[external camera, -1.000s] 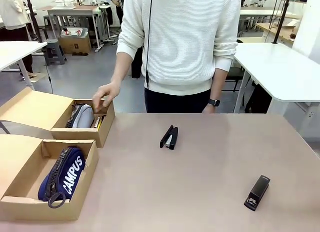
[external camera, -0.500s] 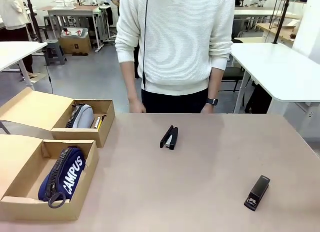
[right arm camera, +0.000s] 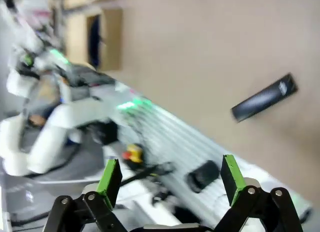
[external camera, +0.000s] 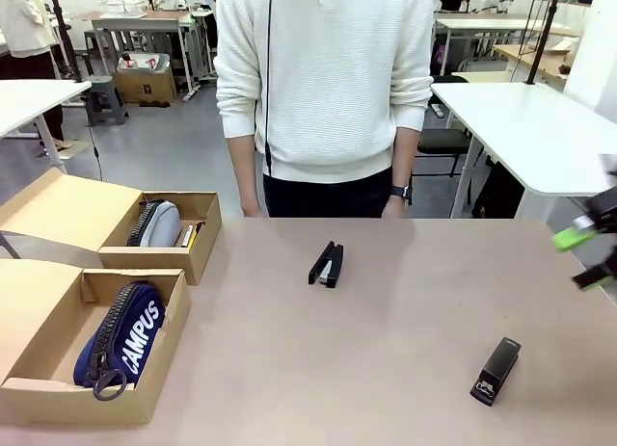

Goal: Place items inside the box.
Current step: Pick up a Pencil pouch or Stapler and place it inside the Mailer Box closest to the robot.

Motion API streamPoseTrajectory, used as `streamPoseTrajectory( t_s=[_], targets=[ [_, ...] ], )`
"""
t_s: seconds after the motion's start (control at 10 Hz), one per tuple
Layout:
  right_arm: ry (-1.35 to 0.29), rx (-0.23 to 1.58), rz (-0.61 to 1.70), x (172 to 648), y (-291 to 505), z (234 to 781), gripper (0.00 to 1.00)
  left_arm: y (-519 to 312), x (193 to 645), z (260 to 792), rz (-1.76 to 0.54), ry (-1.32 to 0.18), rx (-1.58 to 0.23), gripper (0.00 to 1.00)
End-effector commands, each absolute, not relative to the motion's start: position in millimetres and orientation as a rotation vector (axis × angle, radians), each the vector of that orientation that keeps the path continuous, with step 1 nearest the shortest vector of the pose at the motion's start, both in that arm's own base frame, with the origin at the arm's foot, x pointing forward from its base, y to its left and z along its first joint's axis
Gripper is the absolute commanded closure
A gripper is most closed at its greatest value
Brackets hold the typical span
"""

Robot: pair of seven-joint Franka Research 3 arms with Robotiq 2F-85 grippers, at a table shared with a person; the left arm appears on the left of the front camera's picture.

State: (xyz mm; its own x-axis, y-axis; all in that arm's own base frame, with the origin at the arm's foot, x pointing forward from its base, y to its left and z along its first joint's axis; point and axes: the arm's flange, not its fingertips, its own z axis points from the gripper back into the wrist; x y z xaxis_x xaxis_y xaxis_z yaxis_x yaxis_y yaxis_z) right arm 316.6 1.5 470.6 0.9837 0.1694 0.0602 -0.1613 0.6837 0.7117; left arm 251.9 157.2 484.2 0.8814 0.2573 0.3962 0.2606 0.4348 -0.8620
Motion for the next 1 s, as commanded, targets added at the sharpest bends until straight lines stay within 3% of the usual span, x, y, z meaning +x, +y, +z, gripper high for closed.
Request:
streamPoseTrajectory(
  t_s=[0.0, 0.2, 0.4, 0.5, 0.6, 0.8, 0.9],
  targets=[
    [-0.32, 0.368, 0.75, 333, 3, 444, 0.0, 157, 252, 485, 0.002, -0.534, -1.144, 0.0],
    [-0.388, 0.102, 0.927, 329, 25, 413, 0.0, 157, 252, 485, 0.002, -0.534, -1.144, 0.0],
    [-0.4, 0.22, 1.021, 314, 43, 401, 0.0, 157, 252, 485, 0.002, -0.534, -1.144, 0.0],
    [-0.301, 0.483, 0.887, 308, 35, 409, 0.0, 157, 252, 485, 0.002, -0.534, -1.144, 0.0],
    [-0.157, 0.254, 0.838, 352, 45, 438, 0.0, 157, 252, 485, 0.002, -0.534, -1.144, 0.0],
    [-0.23, 0.286, 0.885, 355, 46, 445, 0.0, 157, 252, 485, 0.002, -0.534, -1.144, 0.0],
    [-0.171, 0.441, 1.154, 357, 56, 435, 0.0, 157, 252, 485, 0.002, -0.534, -1.144, 0.0]
  ],
)
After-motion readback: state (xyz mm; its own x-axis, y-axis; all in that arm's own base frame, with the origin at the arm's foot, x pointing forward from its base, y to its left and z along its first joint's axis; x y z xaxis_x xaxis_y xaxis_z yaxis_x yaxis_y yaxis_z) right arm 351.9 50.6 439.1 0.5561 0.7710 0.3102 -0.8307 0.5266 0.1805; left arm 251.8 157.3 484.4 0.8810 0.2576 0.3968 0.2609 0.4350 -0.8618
